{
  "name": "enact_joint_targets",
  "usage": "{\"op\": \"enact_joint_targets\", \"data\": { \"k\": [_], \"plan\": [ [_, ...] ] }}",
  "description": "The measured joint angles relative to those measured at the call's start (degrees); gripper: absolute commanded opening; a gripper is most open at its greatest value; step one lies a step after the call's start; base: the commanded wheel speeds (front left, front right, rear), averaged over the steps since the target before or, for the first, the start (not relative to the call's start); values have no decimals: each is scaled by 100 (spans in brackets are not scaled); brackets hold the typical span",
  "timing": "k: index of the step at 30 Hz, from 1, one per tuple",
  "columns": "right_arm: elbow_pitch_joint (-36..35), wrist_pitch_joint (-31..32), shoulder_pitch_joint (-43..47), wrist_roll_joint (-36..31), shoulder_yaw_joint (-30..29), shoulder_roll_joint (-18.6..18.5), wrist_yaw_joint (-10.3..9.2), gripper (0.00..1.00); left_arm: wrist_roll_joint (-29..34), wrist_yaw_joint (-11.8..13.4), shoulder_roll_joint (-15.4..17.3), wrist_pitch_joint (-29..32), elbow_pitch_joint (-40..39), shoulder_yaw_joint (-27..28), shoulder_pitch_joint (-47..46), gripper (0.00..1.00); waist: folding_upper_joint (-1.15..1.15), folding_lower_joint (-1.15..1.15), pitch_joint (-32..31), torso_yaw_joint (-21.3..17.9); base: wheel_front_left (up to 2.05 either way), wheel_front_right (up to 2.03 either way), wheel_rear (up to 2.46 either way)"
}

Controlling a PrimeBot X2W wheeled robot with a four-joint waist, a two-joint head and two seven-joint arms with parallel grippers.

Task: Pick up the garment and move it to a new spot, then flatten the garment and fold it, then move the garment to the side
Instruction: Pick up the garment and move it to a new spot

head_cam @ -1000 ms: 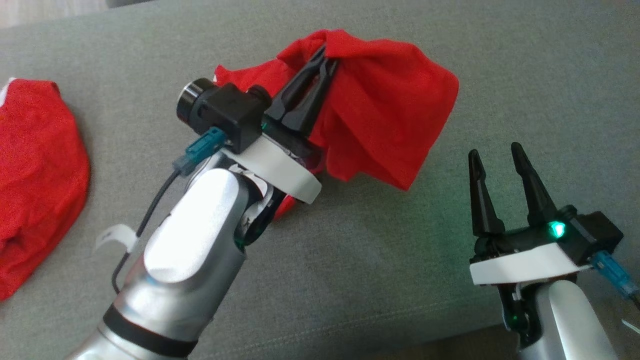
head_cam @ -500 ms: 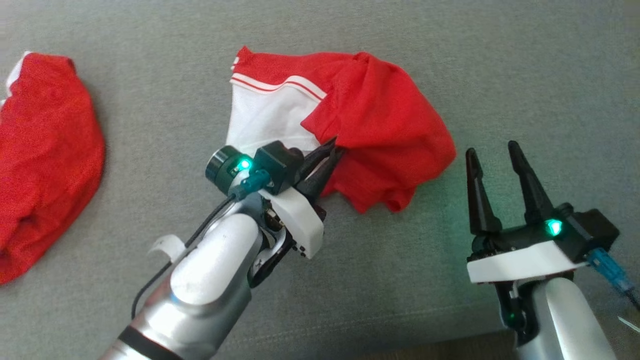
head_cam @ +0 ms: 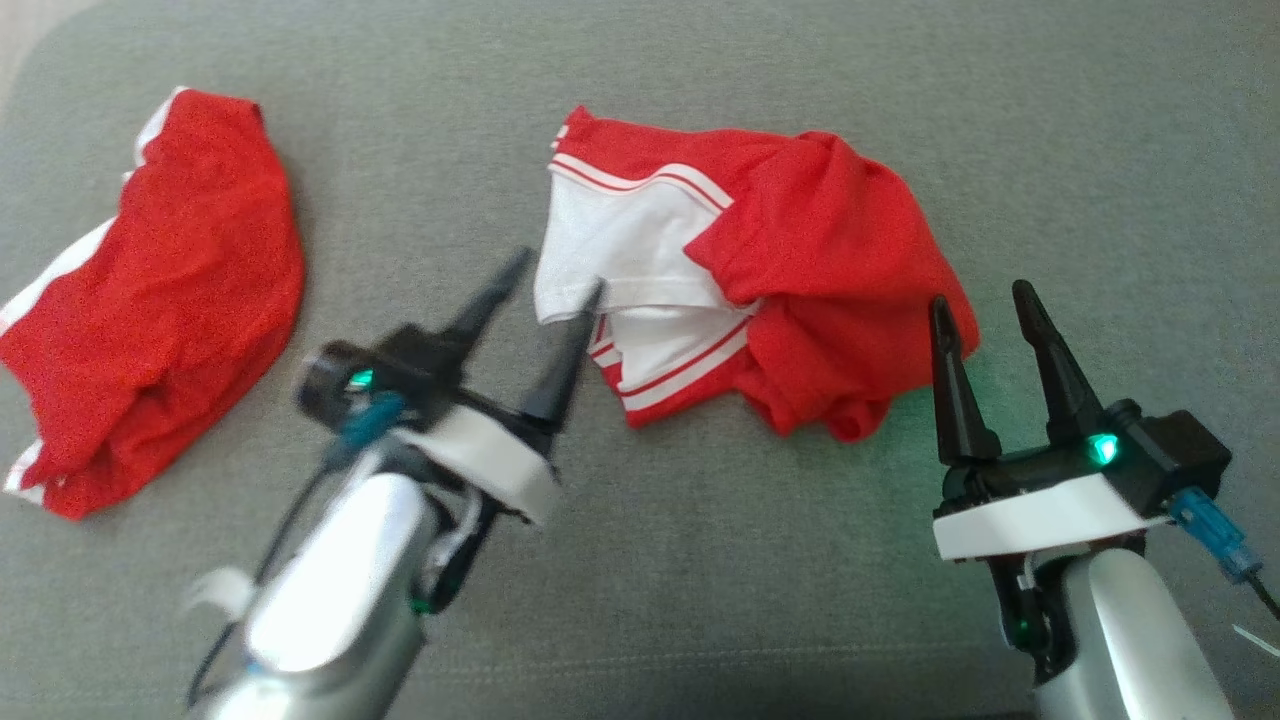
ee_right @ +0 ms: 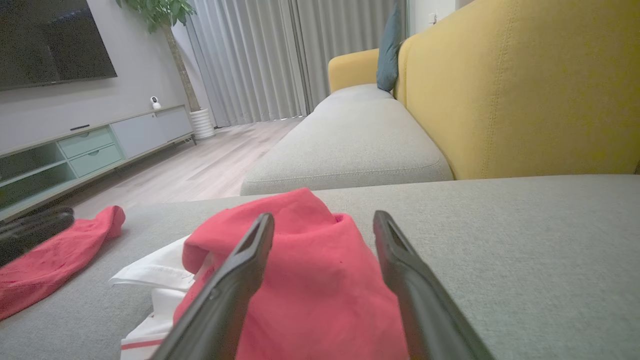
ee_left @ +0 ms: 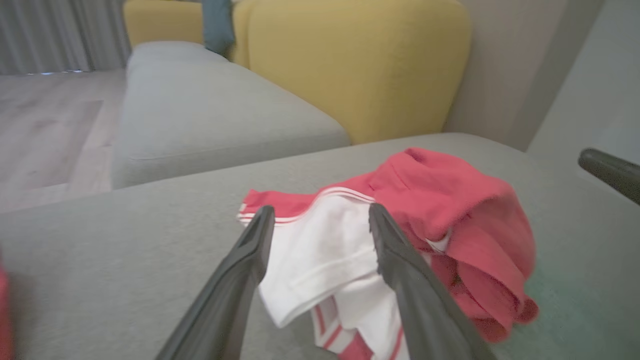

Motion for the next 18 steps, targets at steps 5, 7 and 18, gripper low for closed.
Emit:
{"op": "enact_joint_targets", "data": {
  "k": [5,7,18],
  "plan": [
    [11,34,-3,-49,-69,0,0,100,142,307,216,-25,-556,784,467,100,0,0,-52,209,0,0,0],
    [22,40,-5,-49,-83,0,0,100,171,356,279,-25,-670,1082,666,100,0,0,-67,271,0,0,0],
    [42,81,-8,-109,-179,0,0,100,361,267,397,-25,-969,1950,1195,100,0,0,-160,290,0,0,0]
  ]
}}
